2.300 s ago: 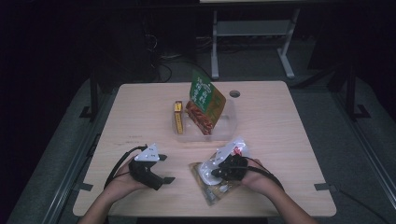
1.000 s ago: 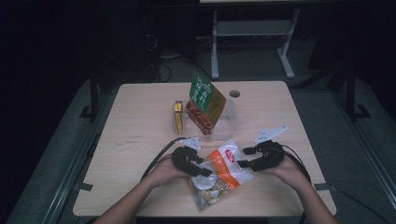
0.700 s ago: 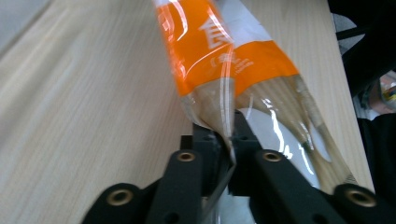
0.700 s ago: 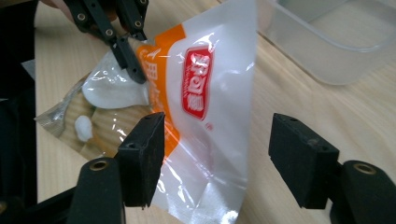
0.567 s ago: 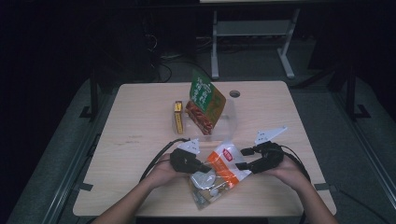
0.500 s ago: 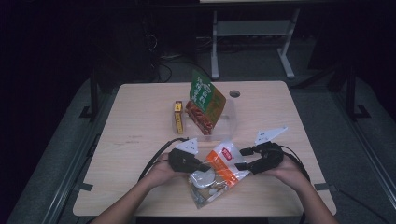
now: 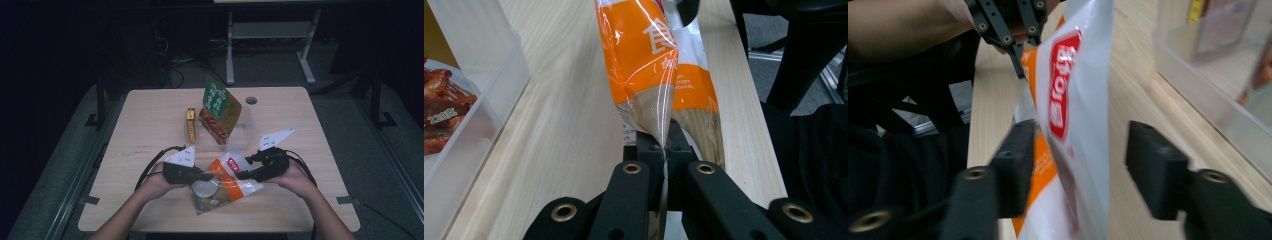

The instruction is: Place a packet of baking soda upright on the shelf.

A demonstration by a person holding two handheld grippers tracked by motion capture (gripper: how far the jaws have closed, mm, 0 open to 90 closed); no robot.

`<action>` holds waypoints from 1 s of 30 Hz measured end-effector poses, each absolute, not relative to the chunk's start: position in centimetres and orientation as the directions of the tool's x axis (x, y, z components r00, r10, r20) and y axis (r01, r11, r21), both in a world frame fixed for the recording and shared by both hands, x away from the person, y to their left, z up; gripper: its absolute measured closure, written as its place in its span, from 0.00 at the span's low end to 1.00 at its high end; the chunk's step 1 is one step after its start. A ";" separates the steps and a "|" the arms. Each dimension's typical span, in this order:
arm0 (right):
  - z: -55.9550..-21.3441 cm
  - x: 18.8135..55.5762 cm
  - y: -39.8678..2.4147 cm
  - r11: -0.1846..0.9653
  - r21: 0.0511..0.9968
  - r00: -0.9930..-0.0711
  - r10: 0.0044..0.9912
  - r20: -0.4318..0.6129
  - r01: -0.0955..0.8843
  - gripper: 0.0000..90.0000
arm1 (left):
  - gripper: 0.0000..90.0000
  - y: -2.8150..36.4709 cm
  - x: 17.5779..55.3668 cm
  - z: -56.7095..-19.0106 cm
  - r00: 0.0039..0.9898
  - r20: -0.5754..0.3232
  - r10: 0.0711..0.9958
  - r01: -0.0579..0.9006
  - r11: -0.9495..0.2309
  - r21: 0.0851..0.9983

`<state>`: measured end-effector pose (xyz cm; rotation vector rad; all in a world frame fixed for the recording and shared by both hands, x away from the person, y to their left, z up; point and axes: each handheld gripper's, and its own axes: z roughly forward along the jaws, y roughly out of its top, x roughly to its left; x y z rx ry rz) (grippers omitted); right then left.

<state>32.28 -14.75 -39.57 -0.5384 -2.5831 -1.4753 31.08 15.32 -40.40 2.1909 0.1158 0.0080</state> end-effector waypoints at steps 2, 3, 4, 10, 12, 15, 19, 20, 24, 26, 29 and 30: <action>-39.5 32.3 -14.4 0.467 0.808 -0.931 0.234 0.280 0.360 0.66 | 0.99 15.3 31.0 -40.4 0.996 -0.037 0.085 0.079 -0.576 0.814; -39.5 32.3 -14.3 0.469 0.806 -0.931 0.232 0.281 0.360 0.71 | 0.99 15.3 31.1 -40.3 0.996 -0.033 0.084 0.075 -0.579 0.812; -39.6 32.2 -14.3 0.470 0.805 -0.931 0.223 0.288 0.361 0.77 | 1.00 15.3 31.1 -40.4 0.996 -0.033 0.085 0.076 -0.578 0.812; -39.5 32.1 -14.2 0.470 0.810 -0.937 0.196 0.290 0.349 0.95 | 0.99 15.3 31.2 -40.4 0.996 -0.040 0.085 0.082 -0.574 0.815; -39.5 32.1 -14.3 0.471 0.812 -0.938 0.189 0.290 0.346 0.97 | 0.99 15.3 31.2 -40.4 0.995 -0.044 0.085 0.085 -0.570 0.818; -39.4 32.0 -14.3 0.475 0.820 -0.948 0.171 0.270 0.319 1.00 | 0.99 15.3 31.2 -40.3 0.995 -0.045 0.086 0.087 -0.565 0.821; -39.3 31.9 -14.4 0.477 0.823 -0.952 0.155 0.265 0.307 1.00 | 0.99 15.3 31.1 -40.2 0.996 -0.043 0.084 0.083 -0.563 0.822; -39.3 32.0 -14.4 0.477 0.827 -0.955 0.152 0.255 0.297 0.99 | 0.99 15.3 31.1 -40.2 0.995 -0.040 0.086 0.082 -0.563 0.822; -39.5 31.9 -14.4 0.470 0.831 -0.954 0.161 0.252 0.299 0.92 | 0.99 15.4 31.1 -40.2 0.996 -0.042 0.082 0.081 -0.560 0.825; -39.6 31.9 -14.4 0.482 0.820 -0.951 0.160 0.264 0.309 0.91 | 0.99 15.4 31.1 -40.1 0.996 -0.041 0.084 0.081 -0.556 0.827; -39.7 31.9 -14.4 0.479 0.824 -0.953 0.152 0.263 0.304 0.99 | 0.99 15.5 31.2 -40.1 0.995 -0.046 0.084 0.085 -0.554 0.828; -39.6 31.9 -14.4 0.479 0.823 -0.953 0.148 0.266 0.304 1.00 | 0.99 15.5 31.3 -40.1 0.996 -0.046 0.083 0.084 -0.553 0.829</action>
